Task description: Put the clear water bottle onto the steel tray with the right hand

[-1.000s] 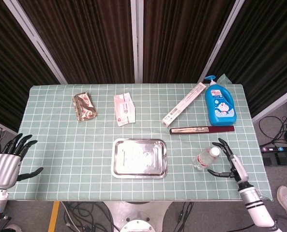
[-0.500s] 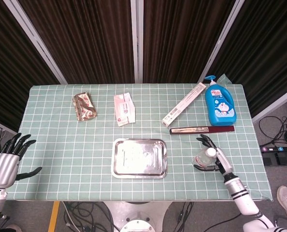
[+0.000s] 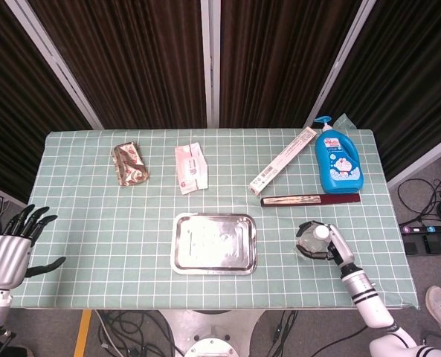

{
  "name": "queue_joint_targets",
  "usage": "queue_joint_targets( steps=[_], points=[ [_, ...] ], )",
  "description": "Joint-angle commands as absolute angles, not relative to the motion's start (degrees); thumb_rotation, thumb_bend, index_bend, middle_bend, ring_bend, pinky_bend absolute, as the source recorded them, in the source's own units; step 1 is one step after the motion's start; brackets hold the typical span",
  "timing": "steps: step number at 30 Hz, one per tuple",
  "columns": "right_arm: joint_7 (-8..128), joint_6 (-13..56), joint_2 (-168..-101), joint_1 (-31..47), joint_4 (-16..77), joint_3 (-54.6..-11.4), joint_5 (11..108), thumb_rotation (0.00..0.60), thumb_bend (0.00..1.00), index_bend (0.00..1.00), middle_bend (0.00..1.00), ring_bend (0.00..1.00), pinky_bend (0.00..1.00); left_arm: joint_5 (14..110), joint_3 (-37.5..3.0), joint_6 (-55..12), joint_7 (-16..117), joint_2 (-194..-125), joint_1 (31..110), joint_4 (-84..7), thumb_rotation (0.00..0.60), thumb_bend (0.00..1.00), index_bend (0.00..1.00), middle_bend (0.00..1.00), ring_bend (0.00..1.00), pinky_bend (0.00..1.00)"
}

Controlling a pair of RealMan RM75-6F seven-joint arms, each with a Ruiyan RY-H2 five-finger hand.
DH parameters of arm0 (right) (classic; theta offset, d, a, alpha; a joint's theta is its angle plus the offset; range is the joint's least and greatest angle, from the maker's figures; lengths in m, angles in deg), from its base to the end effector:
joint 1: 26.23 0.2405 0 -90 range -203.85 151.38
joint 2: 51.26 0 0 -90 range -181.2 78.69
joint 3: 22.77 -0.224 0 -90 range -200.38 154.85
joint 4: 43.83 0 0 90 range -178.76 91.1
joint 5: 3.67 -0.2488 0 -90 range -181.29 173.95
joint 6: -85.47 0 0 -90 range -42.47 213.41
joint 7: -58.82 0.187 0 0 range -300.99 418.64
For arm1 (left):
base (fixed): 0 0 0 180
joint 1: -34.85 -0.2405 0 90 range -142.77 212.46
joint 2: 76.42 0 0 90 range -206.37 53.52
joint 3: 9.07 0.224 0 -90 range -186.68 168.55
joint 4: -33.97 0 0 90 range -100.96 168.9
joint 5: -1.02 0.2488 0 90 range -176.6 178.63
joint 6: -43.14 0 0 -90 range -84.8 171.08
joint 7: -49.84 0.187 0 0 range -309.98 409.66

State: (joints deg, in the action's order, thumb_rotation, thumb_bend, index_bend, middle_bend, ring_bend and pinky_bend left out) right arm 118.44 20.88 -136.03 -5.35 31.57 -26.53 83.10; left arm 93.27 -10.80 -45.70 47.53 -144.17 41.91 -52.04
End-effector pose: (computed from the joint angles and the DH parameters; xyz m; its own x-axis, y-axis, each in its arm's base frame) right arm -0.2527 -0.2987 -0.0337 -0.5779 -0.3534 0.7356 -0.8014 0.0751 -0.5935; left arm -0.2840 0.2310 0.1008 0.4022 -0.0583 0.9137 0.9014 -0.1494 -0.4064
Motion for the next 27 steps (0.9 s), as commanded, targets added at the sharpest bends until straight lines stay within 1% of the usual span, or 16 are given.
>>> queue_joint_targets(
  steps=[1, 7, 14, 18, 22, 24, 26, 27],
  points=[
    [117.4, 20.4, -135.2, -5.0, 33.3, -26.9, 83.2, 0.600, 0.24, 0.63, 0.50, 0.29, 0.35, 93.3, -10.8, -45.8, 47.5, -144.2, 41.9, -52.1, 0.487, 0.07, 0.26, 0.23, 0.10, 0.19],
    [114.6, 19.3, -133.4, -3.9, 38.3, -29.0, 82.7, 0.600, 0.25, 0.64, 0.50, 0.29, 0.35, 93.1, -10.7, -45.9, 47.3, -144.0, 41.7, -52.0, 0.488, 0.07, 0.26, 0.23, 0.10, 0.19],
    [109.3, 20.4, -132.7, -1.3, 43.3, -31.9, 81.1, 0.600, 0.25, 0.64, 0.50, 0.29, 0.35, 93.0, -10.9, -46.2, 47.1, -143.6, 41.6, -52.4, 0.492, 0.07, 0.26, 0.23, 0.10, 0.19],
    [106.3, 23.2, -135.7, 1.4, 43.8, -33.4, 79.0, 0.600, 0.25, 0.64, 0.50, 0.29, 0.35, 92.6, -10.7, -46.5, 47.0, -143.4, 41.1, -52.5, 0.491, 0.07, 0.26, 0.23, 0.10, 0.19],
    [102.4, 28.4, -142.2, 6.6, 41.4, -36.5, 75.0, 0.600, 0.27, 0.64, 0.50, 0.29, 0.35, 92.5, -10.5, -46.6, 47.3, -143.4, 40.8, -52.4, 0.488, 0.07, 0.26, 0.23, 0.10, 0.19],
    [100.6, 30.4, -144.4, 8.7, 40.7, -38.3, 72.4, 0.600, 0.28, 0.64, 0.50, 0.29, 0.35, 92.3, -10.5, -46.2, 47.4, -143.6, 40.9, -52.5, 0.488, 0.07, 0.26, 0.23, 0.10, 0.19],
    [99.2, 29.5, -143.8, 8.7, 41.6, -39.3, 71.8, 0.600, 0.28, 0.64, 0.50, 0.29, 0.35, 92.5, -10.5, -46.0, 47.6, -143.6, 41.1, -52.6, 0.490, 0.07, 0.26, 0.23, 0.10, 0.19],
    [98.5, 28.1, -141.9, 7.9, 42.7, -39.5, 72.6, 0.600, 0.27, 0.64, 0.50, 0.29, 0.35, 92.7, -10.5, -46.0, 47.5, -143.7, 41.2, -52.5, 0.488, 0.07, 0.26, 0.23, 0.10, 0.19]
  ],
)
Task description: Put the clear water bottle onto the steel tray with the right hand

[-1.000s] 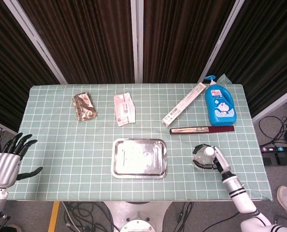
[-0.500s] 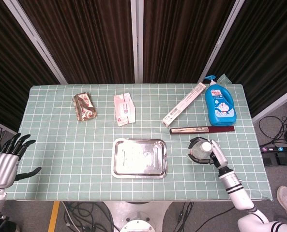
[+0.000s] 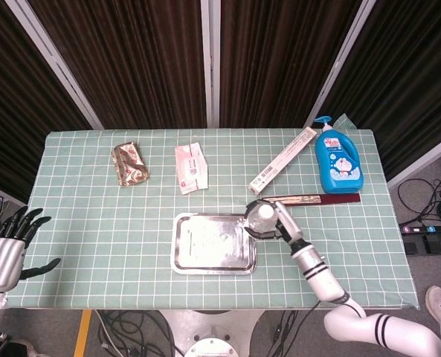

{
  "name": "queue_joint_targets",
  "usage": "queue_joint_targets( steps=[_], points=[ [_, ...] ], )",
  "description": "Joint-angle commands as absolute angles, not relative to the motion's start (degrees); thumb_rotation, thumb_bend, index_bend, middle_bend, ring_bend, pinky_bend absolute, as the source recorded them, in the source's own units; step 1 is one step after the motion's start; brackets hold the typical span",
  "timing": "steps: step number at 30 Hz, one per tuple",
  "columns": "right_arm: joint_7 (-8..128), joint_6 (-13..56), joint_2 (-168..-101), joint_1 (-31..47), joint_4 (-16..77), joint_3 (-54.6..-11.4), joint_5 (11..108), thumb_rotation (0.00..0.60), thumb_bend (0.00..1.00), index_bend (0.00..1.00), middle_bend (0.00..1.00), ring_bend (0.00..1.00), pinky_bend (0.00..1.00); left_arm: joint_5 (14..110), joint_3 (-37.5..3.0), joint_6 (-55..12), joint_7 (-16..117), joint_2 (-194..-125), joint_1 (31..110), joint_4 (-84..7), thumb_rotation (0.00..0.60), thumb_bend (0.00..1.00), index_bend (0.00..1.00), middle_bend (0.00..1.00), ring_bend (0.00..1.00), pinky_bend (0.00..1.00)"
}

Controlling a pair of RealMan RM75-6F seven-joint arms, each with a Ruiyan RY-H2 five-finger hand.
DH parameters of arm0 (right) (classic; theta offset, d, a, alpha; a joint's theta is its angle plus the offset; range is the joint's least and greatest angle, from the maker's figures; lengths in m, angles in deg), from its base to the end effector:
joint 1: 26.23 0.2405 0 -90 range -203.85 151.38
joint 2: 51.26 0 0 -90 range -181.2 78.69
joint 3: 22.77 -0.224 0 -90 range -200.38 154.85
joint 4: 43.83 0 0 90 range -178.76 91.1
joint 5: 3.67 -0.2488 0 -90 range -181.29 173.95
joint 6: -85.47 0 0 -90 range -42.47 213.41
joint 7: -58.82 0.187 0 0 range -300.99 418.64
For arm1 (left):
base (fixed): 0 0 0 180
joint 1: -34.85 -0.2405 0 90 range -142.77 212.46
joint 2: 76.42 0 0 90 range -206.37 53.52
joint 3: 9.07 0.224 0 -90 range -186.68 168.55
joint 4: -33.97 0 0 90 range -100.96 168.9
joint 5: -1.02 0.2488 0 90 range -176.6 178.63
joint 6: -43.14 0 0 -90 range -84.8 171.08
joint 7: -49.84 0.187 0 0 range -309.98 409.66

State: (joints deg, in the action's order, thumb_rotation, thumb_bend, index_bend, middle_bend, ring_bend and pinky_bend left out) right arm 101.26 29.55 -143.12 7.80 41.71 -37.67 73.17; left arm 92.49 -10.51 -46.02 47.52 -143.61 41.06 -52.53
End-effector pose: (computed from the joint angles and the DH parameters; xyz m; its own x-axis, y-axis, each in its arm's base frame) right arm -0.0975 -0.3502 -0.0679 -0.5615 -0.4624 0.6862 -0.7583 -0.0444 -0.6504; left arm -0.2891 0.2258 0.1041 0.4035 -0.0534 0.9134 0.9051 -0.1231 -0.4070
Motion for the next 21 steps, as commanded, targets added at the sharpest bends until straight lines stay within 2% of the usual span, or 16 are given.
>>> queue_joint_targets(
  steps=[1, 3, 6, 10, 14, 17, 21],
  points=[
    [98.6, 26.9, -140.1, 7.1, 43.7, -39.6, 73.2, 0.600, 0.27, 0.64, 0.50, 0.29, 0.35, 92.7, -10.5, -45.9, 47.4, -143.7, 41.3, -52.4, 0.488, 0.07, 0.26, 0.23, 0.10, 0.19],
    [100.8, 24.4, -136.0, 4.7, 46.2, -40.1, 73.4, 0.600, 0.27, 0.64, 0.50, 0.29, 0.35, 92.5, -10.5, -45.5, 47.0, -143.6, 41.4, -52.1, 0.487, 0.07, 0.26, 0.23, 0.10, 0.19],
    [102.7, 24.2, -134.0, 3.5, 47.9, -39.7, 73.5, 0.600, 0.27, 0.64, 0.50, 0.29, 0.35, 92.3, -10.7, -45.3, 46.7, -143.3, 41.5, -52.2, 0.490, 0.07, 0.26, 0.23, 0.10, 0.19],
    [101.4, 28.3, -139.5, 7.0, 45.9, -38.3, 73.5, 0.600, 0.27, 0.64, 0.50, 0.29, 0.35, 92.3, -10.7, -45.6, 47.1, -142.9, 41.4, -52.3, 0.489, 0.07, 0.26, 0.23, 0.10, 0.19],
    [98.5, 31.2, -145.2, 10.6, 43.4, -38.8, 71.8, 0.600, 0.28, 0.64, 0.50, 0.29, 0.35, 91.8, -10.6, -45.5, 47.3, -142.8, 41.1, -52.4, 0.487, 0.07, 0.26, 0.23, 0.10, 0.19],
    [97.3, 28.0, -142.5, 8.9, 45.1, -38.7, 73.3, 0.600, 0.28, 0.64, 0.50, 0.29, 0.35, 91.7, -10.7, -45.4, 46.9, -143.0, 41.2, -52.2, 0.490, 0.07, 0.26, 0.23, 0.10, 0.19],
    [100.1, 23.1, -134.7, 4.1, 48.2, -38.1, 75.2, 0.600, 0.27, 0.64, 0.50, 0.29, 0.35, 91.9, -10.5, -44.8, 46.1, -143.4, 41.4, -51.4, 0.489, 0.07, 0.26, 0.23, 0.10, 0.19]
  ],
)
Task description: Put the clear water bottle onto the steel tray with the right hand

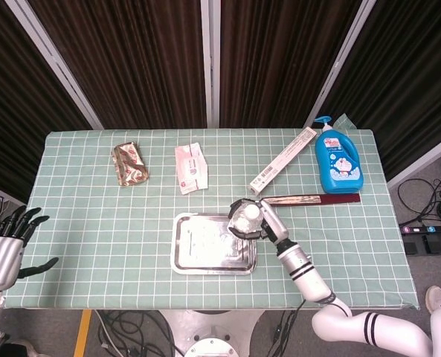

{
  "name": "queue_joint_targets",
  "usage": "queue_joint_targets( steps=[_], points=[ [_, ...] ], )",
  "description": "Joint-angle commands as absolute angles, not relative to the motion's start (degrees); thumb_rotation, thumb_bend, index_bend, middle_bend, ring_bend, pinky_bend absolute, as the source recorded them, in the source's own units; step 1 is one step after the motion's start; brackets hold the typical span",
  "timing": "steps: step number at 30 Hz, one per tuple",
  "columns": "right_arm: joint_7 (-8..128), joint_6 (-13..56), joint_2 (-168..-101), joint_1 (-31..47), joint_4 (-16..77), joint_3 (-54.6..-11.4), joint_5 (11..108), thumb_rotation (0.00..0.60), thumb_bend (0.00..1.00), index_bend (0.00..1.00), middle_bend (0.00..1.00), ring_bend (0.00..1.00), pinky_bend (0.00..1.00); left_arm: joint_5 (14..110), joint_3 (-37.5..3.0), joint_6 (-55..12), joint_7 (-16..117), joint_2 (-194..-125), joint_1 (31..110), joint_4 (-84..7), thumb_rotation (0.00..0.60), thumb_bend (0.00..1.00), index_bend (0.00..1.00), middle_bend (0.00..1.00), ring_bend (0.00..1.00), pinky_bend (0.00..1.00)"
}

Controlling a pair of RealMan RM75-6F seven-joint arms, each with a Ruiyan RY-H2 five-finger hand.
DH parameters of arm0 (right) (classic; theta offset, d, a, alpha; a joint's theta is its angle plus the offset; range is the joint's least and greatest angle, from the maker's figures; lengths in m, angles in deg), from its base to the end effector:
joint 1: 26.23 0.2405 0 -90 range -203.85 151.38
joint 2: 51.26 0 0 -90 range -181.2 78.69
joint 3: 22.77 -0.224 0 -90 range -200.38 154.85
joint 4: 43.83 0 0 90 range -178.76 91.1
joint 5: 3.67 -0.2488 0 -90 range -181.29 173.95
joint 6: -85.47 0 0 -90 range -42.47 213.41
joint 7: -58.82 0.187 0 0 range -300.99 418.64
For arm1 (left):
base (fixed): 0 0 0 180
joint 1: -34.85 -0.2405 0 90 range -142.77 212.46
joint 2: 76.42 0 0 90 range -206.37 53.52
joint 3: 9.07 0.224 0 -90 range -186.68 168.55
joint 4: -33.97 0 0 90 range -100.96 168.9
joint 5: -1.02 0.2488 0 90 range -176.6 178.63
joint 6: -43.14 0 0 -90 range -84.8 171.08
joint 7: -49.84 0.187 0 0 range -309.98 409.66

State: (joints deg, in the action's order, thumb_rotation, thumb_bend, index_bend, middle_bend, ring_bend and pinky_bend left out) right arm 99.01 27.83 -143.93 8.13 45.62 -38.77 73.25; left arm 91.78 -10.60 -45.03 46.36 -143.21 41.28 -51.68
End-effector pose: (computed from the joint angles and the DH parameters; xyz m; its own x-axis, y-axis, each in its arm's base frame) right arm -0.0680 -0.3420 -0.0641 -0.5809 -0.4731 0.6624 -0.7206 -0.0795 -0.6888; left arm -0.2959 0.2282 0.1064 0.4065 -0.0398 0.9128 0.9058 -0.1130 -0.4083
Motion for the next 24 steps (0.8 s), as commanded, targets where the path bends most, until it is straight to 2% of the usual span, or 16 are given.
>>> queue_joint_targets(
  steps=[1, 7, 14, 17, 21, 24],
  points=[
    [100.7, 22.7, -133.7, 3.4, 48.5, -37.6, 75.6, 0.600, 0.28, 0.64, 0.50, 0.29, 0.35, 92.0, -10.5, -44.7, 46.0, -143.5, 41.5, -51.3, 0.489, 0.07, 0.26, 0.23, 0.10, 0.19],
    [101.5, 23.9, -134.6, 3.9, 48.1, -35.1, 78.0, 0.600, 0.27, 0.64, 0.50, 0.29, 0.35, 92.4, -10.5, -45.1, 46.2, -143.4, 41.5, -51.5, 0.488, 0.07, 0.26, 0.23, 0.10, 0.19],
    [99.2, 23.9, -137.1, 8.2, 53.5, -37.9, 80.8, 0.600, 0.27, 0.64, 0.50, 0.29, 0.35, 91.9, -10.5, -45.8, 46.5, -142.4, 40.8, -52.0, 0.489, 0.07, 0.26, 0.23, 0.10, 0.19],
    [97.9, 23.4, -137.4, 8.4, 54.1, -37.7, 80.4, 0.600, 0.27, 0.64, 0.50, 0.29, 0.35, 91.9, -10.6, -45.7, 46.4, -142.4, 40.9, -52.1, 0.491, 0.07, 0.26, 0.23, 0.10, 0.19],
    [98.4, 25.9, -139.9, 7.0, 47.9, -34.3, 75.7, 0.600, 0.27, 0.64, 0.50, 0.29, 0.35, 91.8, -10.5, -45.5, 46.2, -142.5, 40.9, -51.8, 0.492, 0.07, 0.26, 0.23, 0.10, 0.19],
    [99.9, 27.5, -141.7, 7.0, 44.4, -33.5, 74.4, 0.600, 0.27, 0.64, 0.50, 0.29, 0.35, 91.9, -10.4, -45.4, 46.1, -142.7, 40.9, -51.6, 0.490, 0.07, 0.26, 0.23, 0.10, 0.19]
  ],
)
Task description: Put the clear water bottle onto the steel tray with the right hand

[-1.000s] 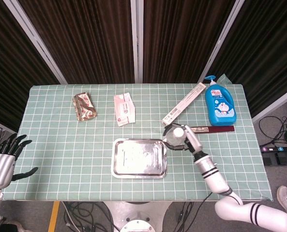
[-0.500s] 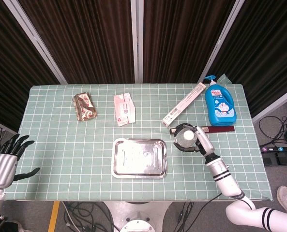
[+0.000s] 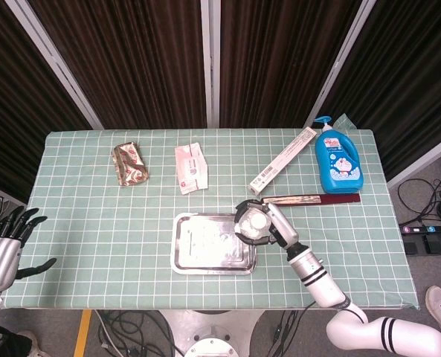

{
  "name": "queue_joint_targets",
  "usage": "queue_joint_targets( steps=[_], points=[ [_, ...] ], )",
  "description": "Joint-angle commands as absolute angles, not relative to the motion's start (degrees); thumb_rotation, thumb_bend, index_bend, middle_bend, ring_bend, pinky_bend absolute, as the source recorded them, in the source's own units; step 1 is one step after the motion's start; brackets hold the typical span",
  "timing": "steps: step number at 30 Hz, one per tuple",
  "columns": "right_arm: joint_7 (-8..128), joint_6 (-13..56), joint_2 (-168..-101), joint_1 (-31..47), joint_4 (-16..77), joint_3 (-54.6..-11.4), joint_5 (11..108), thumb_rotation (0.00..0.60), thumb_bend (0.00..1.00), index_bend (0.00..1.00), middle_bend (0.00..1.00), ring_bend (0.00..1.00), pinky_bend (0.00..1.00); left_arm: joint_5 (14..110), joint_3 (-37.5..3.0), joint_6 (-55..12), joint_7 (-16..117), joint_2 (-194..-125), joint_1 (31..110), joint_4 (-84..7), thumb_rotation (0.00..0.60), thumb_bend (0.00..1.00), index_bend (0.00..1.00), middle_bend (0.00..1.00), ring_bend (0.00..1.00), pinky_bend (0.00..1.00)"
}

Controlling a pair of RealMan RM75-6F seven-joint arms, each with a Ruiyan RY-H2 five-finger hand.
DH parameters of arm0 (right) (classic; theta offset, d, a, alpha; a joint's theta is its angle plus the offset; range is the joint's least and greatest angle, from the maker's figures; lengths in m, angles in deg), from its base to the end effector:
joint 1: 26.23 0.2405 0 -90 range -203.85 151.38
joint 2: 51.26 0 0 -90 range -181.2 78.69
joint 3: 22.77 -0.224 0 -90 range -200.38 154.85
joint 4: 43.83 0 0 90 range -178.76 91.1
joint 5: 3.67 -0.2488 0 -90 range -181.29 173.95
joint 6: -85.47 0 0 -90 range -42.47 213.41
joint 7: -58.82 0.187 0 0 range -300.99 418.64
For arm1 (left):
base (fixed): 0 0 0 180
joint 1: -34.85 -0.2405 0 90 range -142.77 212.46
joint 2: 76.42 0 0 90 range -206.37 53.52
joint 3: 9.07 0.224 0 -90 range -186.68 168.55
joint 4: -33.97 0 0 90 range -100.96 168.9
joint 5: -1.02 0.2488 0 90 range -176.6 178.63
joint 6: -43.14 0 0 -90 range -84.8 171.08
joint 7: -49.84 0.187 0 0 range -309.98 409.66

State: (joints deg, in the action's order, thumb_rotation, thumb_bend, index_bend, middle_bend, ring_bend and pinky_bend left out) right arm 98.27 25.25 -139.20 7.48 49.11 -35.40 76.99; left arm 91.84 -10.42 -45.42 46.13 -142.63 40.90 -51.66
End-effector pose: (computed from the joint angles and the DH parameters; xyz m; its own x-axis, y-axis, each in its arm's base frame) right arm -0.0742 -0.3274 -0.0502 -0.5083 -0.4955 0.7044 -0.7518 -0.1436 -0.6436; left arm -0.2983 0.2255 0.1102 0.4122 -0.0412 0.9102 0.9038 -0.1082 -0.4141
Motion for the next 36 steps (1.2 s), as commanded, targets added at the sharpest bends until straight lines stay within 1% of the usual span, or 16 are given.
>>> queue_joint_targets(
  steps=[1, 7, 10, 13, 17, 18, 20, 24, 27, 32, 36],
  points=[
    [100.3, 26.7, -141.7, 7.1, 44.8, -33.9, 75.5, 0.600, 0.27, 0.64, 0.50, 0.29, 0.35, 91.9, -10.4, -45.5, 46.2, -142.7, 40.9, -51.5, 0.489, 0.07, 0.26, 0.23, 0.10, 0.19],
    [99.3, 20.8, -136.8, 8.8, 55.1, -38.5, 83.0, 0.600, 0.25, 0.64, 0.50, 0.29, 0.35, 91.9, -10.8, -45.6, 46.3, -142.5, 41.1, -52.1, 0.489, 0.07, 0.26, 0.23, 0.10, 0.19],
    [98.5, 19.5, -134.7, 8.1, 57.7, -38.8, 82.6, 0.600, 0.24, 0.64, 0.50, 0.29, 0.35, 92.0, -11.0, -45.5, 46.7, -142.6, 41.3, -52.5, 0.488, 0.07, 0.26, 0.23, 0.10, 0.19],
    [99.0, 20.9, -134.8, 6.8, 54.7, -36.7, 79.1, 0.600, 0.24, 0.64, 0.50, 0.29, 0.35, 92.0, -10.7, -45.3, 46.9, -142.6, 41.2, -52.5, 0.489, 0.07, 0.26, 0.23, 0.10, 0.19],
    [100.1, 24.8, -137.8, 5.7, 45.7, -33.9, 73.4, 0.600, 0.26, 0.64, 0.50, 0.29, 0.36, 91.9, -10.4, -45.2, 46.9, -142.7, 41.0, -52.3, 0.488, 0.07, 0.26, 0.23, 0.10, 0.19],
    [100.6, 25.9, -138.7, 5.5, 43.4, -33.3, 72.5, 0.600, 0.26, 0.64, 0.50, 0.29, 0.35, 91.9, -10.3, -45.2, 46.9, -142.6, 40.9, -52.2, 0.487, 0.07, 0.26, 0.23, 0.10, 0.19],
    [101.5, 26.5, -139.5, 5.6, 41.7, -33.0, 72.9, 0.600, 0.27, 0.64, 0.50, 0.29, 0.35, 91.9, -10.3, -45.3, 46.8, -142.6, 40.9, -52.1, 0.492, 0.07, 0.26, 0.23, 0.10, 0.19],
    [102.6, 23.9, -139.2, 6.4, 43.3, -34.2, 77.3, 0.600, 0.25, 0.64, 0.50, 0.29, 0.35, 91.9, -10.5, -45.3, 46.8, -142.5, 41.0, -52.3, 0.490, 0.07, 0.26, 0.23, 0.10, 0.19],
    [102.9, 23.7, -138.9, 7.2, 45.3, -35.1, 78.2, 0.600, 0.24, 0.64, 0.50, 0.29, 0.35, 92.1, -10.6, -45.1, 47.1, -142.4, 41.3, -52.6, 0.491, 0.07, 0.26, 0.23, 0.10, 0.19],
    [105.0, 25.9, -140.2, 8.9, 45.7, -36.5, 76.6, 0.600, 0.23, 0.64, 0.50, 0.29, 0.35, 91.9, -10.5, -44.9, 47.0, -142.3, 41.1, -52.5, 0.486, 0.07, 0.26, 0.23, 0.10, 0.19],
    [109.0, 28.5, -143.1, 10.5, 43.8, -36.3, 76.2, 0.600, 0.22, 0.64, 0.50, 0.29, 0.35, 91.6, -10.4, -44.7, 46.6, -142.5, 41.0, -52.0, 0.491, 0.07, 0.26, 0.23, 0.10, 0.19]
  ],
)
